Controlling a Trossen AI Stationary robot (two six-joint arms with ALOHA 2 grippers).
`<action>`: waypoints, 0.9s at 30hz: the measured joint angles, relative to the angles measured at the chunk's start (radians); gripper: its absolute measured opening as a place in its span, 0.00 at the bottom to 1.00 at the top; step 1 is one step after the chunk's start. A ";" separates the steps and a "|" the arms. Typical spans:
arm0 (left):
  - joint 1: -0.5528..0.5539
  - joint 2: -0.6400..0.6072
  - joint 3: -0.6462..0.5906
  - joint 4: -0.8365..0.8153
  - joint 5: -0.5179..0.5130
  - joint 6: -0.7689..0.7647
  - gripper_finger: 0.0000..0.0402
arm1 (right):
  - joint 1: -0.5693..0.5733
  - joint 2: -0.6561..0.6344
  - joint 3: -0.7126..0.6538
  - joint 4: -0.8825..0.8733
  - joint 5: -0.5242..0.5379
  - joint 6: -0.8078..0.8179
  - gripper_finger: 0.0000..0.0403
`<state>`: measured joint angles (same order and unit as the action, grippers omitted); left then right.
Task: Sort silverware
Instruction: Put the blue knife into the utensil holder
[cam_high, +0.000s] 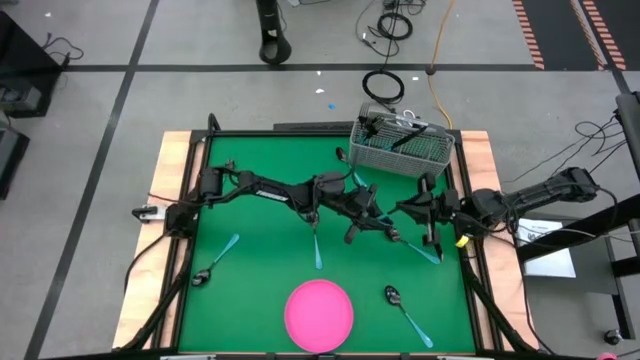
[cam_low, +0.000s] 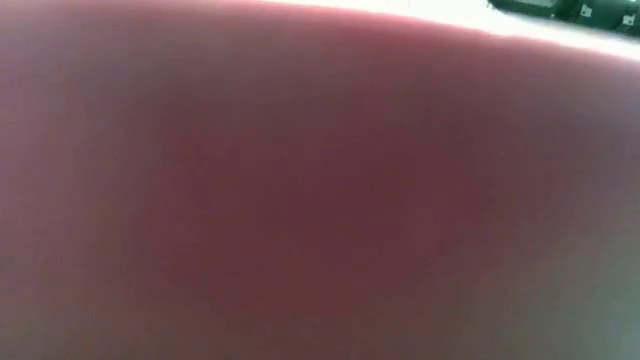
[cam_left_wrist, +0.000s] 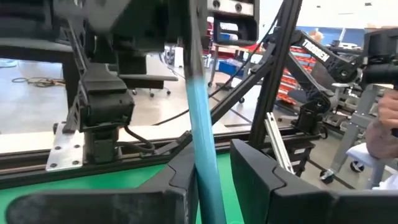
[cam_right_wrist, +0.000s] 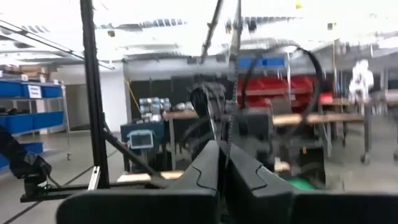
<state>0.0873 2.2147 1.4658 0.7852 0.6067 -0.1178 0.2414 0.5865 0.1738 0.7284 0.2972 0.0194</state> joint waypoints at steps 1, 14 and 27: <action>0.003 0.000 0.000 0.001 0.000 -0.001 0.22 | -0.010 0.000 0.000 -0.020 -0.001 0.026 0.00; 0.046 0.000 0.022 -0.079 -0.003 -0.003 0.22 | -0.094 0.008 0.119 -0.428 -0.013 0.202 0.00; 0.056 0.000 0.079 -0.102 0.002 0.002 0.22 | -0.101 0.085 0.161 -0.492 -0.007 0.187 0.00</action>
<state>0.1435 2.2143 1.5448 0.6836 0.6083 -0.1154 0.1402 0.6714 0.3347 0.2366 0.2900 0.2062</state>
